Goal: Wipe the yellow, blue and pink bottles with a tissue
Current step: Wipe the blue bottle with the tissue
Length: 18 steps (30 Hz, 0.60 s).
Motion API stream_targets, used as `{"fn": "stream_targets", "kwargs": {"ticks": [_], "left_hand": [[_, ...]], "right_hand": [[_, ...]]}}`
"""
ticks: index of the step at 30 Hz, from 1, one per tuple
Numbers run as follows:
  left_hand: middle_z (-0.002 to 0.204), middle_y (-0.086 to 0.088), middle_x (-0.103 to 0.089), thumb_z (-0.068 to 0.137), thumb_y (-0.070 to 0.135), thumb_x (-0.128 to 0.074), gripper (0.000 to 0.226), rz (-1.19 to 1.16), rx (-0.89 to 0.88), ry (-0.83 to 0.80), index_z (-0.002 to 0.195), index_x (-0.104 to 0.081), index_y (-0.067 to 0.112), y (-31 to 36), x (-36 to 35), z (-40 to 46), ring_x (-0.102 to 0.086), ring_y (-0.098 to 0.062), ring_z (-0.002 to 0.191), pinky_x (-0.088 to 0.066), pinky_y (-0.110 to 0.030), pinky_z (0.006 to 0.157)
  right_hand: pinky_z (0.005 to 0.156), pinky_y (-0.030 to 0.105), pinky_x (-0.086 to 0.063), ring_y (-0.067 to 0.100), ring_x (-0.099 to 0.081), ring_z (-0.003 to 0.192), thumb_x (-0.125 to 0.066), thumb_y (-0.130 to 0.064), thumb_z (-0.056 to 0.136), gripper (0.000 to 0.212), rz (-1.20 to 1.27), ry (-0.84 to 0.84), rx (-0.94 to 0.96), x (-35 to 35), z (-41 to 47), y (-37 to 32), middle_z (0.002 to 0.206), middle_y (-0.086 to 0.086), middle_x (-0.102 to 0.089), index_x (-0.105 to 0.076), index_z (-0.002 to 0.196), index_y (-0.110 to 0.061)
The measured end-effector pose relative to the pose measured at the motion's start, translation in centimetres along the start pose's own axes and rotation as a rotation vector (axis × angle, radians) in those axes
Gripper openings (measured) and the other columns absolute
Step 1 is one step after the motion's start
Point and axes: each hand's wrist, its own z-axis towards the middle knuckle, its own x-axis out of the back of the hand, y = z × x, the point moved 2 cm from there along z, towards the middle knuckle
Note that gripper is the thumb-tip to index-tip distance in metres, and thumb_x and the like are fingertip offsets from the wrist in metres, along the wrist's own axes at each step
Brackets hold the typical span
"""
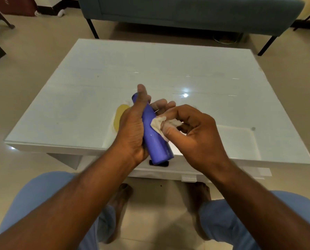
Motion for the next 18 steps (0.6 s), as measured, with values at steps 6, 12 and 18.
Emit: {"fn": "stream_targets", "kwargs": {"ticks": [6,12,18], "left_hand": [[0.106,-0.01,-0.076,0.097,0.048,-0.051,0.047,-0.002,0.013,0.024,0.114,-0.064,0.006,0.9,0.0,0.3,-0.074,-0.028,0.098,-0.061,-0.043,0.08],[0.091,-0.002,-0.077,0.091,0.042,-0.061,0.023,0.24,-0.018,0.034,0.097,-0.068,0.021,-1.0,-0.2,-1.2,-0.072,-0.021,0.072,-0.061,-0.038,0.065],[0.123,-0.008,-0.07,0.102,0.047,-0.038,0.05,0.037,-0.025,0.036,0.132,-0.053,0.01,1.6,0.2,0.2,-0.067,-0.025,0.113,-0.054,-0.045,0.095]], "right_hand": [[0.074,0.03,-0.058,0.022,-0.072,0.09,-0.085,-0.017,0.085,0.009,-0.059,-0.115,0.057,0.2,-0.3,-0.3,0.092,-0.003,-0.075,-0.078,0.09,-0.014],[0.079,0.029,-0.065,0.018,-0.075,0.096,-0.076,-0.016,0.096,0.016,-0.015,0.161,-0.085,1.0,0.7,1.0,0.103,0.002,-0.077,-0.077,0.11,-0.008],[0.074,0.036,-0.062,0.021,-0.074,0.084,-0.079,-0.026,0.086,0.006,0.133,-0.076,-0.051,0.5,-0.1,-0.5,0.086,-0.003,-0.076,-0.076,0.087,-0.021]]}}
